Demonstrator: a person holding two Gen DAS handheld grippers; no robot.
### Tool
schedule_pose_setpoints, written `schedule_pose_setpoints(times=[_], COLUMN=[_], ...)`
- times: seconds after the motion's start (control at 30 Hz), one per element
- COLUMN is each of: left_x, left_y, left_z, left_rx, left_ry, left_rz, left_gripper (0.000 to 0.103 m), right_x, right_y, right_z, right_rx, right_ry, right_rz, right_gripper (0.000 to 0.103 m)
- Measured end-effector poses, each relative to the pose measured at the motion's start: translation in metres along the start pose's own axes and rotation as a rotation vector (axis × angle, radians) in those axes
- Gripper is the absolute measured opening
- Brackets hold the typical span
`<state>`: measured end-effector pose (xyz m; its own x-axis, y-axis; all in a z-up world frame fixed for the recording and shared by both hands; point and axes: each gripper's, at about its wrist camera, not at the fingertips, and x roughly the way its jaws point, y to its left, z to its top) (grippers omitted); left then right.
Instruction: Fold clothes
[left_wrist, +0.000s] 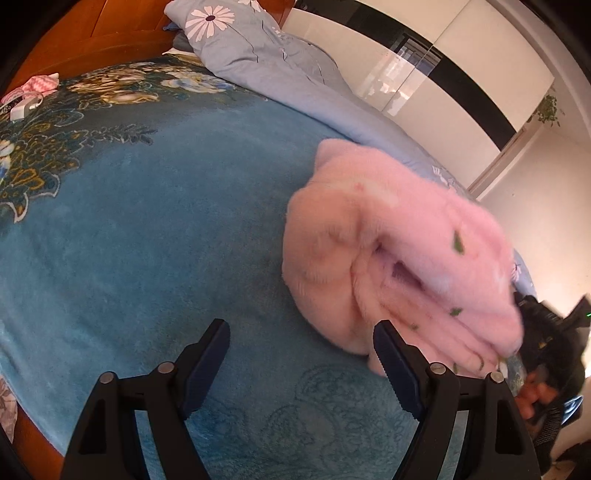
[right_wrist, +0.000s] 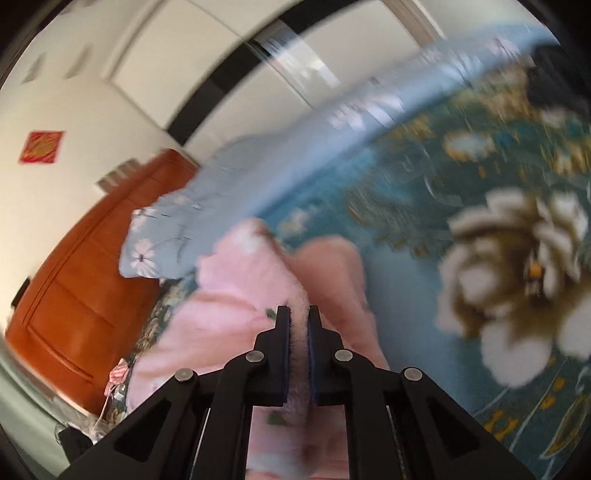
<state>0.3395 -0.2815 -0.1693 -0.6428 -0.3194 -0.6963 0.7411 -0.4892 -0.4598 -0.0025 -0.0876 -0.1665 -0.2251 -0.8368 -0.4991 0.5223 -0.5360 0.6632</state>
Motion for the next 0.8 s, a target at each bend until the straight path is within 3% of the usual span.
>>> schedule_pose_setpoints(times=[0.07, 0.2, 0.27, 0.37, 0.53, 0.6, 0.73, 0.8], left_x=[-0.005, -0.009, -0.005, -0.001, -0.028, -0.019, 0.021, 0.035], left_y=[-0.002, -0.022, -0.033, -0.031, -0.036, -0.038, -0.043, -0.037], left_z=[0.012, 0.057, 0.077, 0.095, 0.101, 0.108, 0.101, 0.091], left_rx=[-0.001, 0.085, 0.155, 0.201, 0.223, 0.243, 0.314, 0.319], left_ry=[-0.019, -0.079, -0.086, -0.039, -0.152, -0.136, -0.022, 0.029], left_rz=[-0.013, -0.015, -0.006, 0.006, -0.027, -0.027, 0.04, 0.071], left_gripper=[0.083, 0.083, 0.083, 0.083, 0.087, 0.092, 0.092, 0.092], right_x=[0.002, -0.005, -0.009, -0.017, -0.022, -0.023, -0.015, -0.009], right_y=[-0.006, 0.002, 0.007, 0.011, -0.006, -0.004, 0.012, 0.014], right_z=[-0.001, -0.001, 0.0, 0.004, 0.009, 0.009, 0.006, 0.003], right_rx=[0.039, -0.03, -0.074, -0.124, -0.037, -0.041, -0.103, -0.134], right_ry=[0.017, 0.016, 0.008, -0.019, -0.034, -0.024, 0.011, 0.041], right_rz=[0.014, -0.04, -0.077, -0.133, -0.101, -0.049, 0.036, -0.027], right_gripper=[0.009, 0.014, 0.037, 0.057, 0.057, 0.057, 0.06, 0.067])
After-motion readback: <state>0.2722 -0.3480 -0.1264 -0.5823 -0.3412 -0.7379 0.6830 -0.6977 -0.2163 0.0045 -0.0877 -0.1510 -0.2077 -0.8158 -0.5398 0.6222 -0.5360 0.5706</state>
